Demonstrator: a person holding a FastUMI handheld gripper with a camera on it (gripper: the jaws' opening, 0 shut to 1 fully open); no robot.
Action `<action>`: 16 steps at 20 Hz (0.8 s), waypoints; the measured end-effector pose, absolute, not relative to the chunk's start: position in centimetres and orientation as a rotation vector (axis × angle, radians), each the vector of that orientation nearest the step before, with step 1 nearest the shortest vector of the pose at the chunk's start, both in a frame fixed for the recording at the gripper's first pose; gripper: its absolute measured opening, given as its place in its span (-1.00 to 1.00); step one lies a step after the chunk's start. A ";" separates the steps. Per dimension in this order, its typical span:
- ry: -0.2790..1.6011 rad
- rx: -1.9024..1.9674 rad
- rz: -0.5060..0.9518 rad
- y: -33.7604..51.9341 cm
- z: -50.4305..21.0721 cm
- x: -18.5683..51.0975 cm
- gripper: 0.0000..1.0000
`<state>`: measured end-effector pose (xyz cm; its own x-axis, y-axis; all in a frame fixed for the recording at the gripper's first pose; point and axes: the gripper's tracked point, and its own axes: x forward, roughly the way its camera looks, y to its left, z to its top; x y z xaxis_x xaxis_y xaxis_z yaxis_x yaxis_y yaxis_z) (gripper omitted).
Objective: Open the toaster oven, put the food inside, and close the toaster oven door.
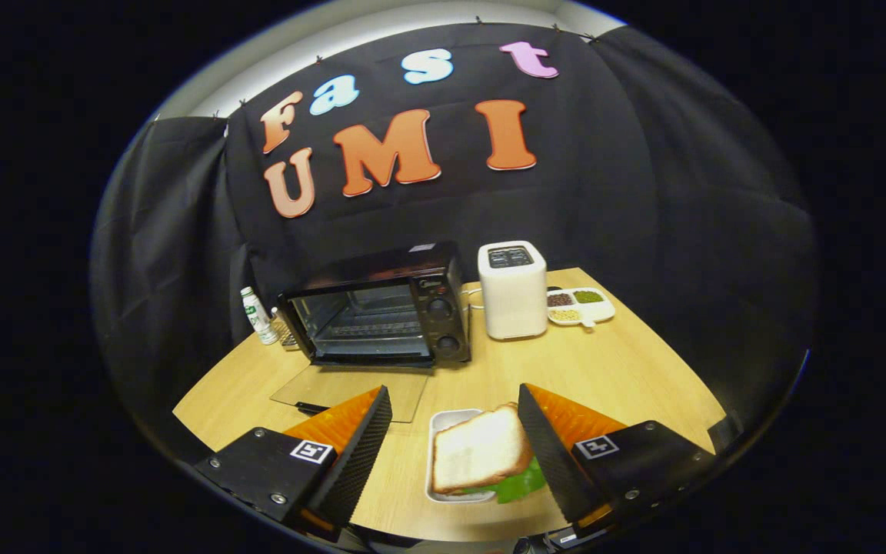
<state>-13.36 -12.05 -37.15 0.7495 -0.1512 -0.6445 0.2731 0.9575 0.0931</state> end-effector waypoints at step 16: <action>1.019 0.611 -0.131 -12.6 -47.3 -16.9 0.91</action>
<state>-16.94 -12.62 -47.30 0.5323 0.1740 -0.8285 0.3775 0.8272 0.4162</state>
